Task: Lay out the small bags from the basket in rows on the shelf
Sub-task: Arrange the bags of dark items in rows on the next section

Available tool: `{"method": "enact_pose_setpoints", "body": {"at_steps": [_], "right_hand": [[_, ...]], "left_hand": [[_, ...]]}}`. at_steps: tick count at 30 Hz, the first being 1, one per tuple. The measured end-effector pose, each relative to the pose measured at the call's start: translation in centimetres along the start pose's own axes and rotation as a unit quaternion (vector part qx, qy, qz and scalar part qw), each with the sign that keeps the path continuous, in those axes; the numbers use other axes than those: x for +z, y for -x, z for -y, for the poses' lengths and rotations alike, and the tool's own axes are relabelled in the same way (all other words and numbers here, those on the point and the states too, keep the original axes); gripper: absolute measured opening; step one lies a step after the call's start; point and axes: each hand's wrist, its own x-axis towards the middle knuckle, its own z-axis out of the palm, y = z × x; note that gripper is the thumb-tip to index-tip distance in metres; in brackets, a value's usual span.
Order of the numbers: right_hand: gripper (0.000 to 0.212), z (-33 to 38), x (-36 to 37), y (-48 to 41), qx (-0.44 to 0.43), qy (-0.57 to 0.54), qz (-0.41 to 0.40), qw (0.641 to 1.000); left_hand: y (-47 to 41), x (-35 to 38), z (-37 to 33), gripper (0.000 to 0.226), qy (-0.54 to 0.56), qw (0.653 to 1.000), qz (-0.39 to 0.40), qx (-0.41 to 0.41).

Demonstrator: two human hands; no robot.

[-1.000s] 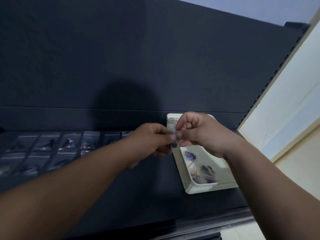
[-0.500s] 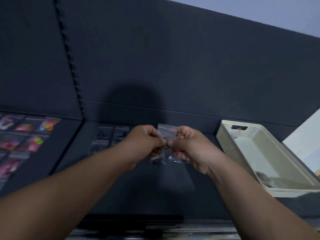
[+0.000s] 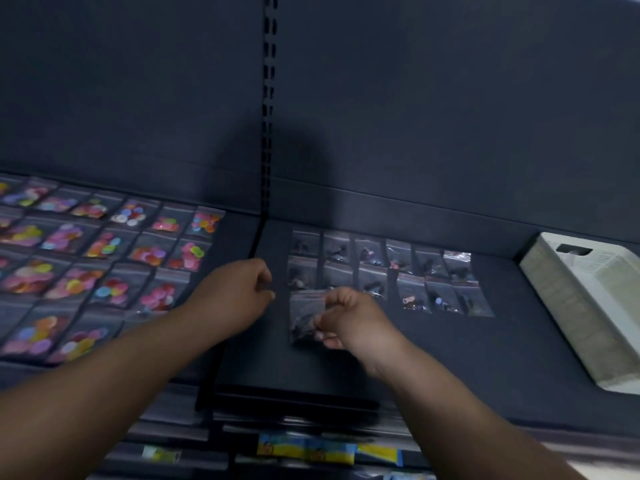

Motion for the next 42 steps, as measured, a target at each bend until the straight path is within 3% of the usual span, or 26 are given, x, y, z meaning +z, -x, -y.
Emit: {"method": "enact_pose_setpoints", "body": {"at_steps": [2,4,7,9,12,15,25,32,42], "right_hand": [[0.02,0.0,0.9,-0.3,-0.013,0.023,-0.02,0.999],[0.028,0.1,0.9,-0.3,-0.065,0.143,-0.065,0.986],[0.046,0.1,0.5,0.0,-0.142,0.378,-0.13,0.905],[0.043,-0.2,0.3,0.2,-0.208,0.43,-0.121,0.87],[0.031,-1.0,0.2,0.0,-0.286,0.484,-0.045,0.826],[0.026,-1.4,0.3,-0.2,-0.302,0.482,-0.013,0.822],[0.031,-1.4,0.4,-0.2,-0.299,0.472,-0.022,0.829],[0.036,0.0,-3.1,0.6,-0.303,0.492,-0.108,0.809],[0.047,0.1,-14.6,3.5,-0.278,0.536,-0.191,0.774]], "left_hand": [[0.3,0.0,1.2,0.027,-0.05,0.998,0.026,0.027],[0.5,0.0,1.7,0.039,-0.076,0.994,0.052,0.053],[0.6,-0.1,1.8,0.046,-0.085,0.99,0.077,0.076],[0.5,0.1,2.0,0.048,-0.092,0.988,0.084,0.087],[0.4,0.1,2.1,0.052,-0.109,0.985,0.093,0.099],[0.3,0.2,2.0,0.052,-0.136,0.98,0.097,0.109],[0.3,0.0,1.6,0.048,-0.142,0.978,0.092,0.123],[-0.3,-0.3,-1.9,0.046,-0.164,0.963,0.011,0.215],[-2.9,2.8,-13.0,0.052,-0.195,0.935,-0.002,0.295]]}}
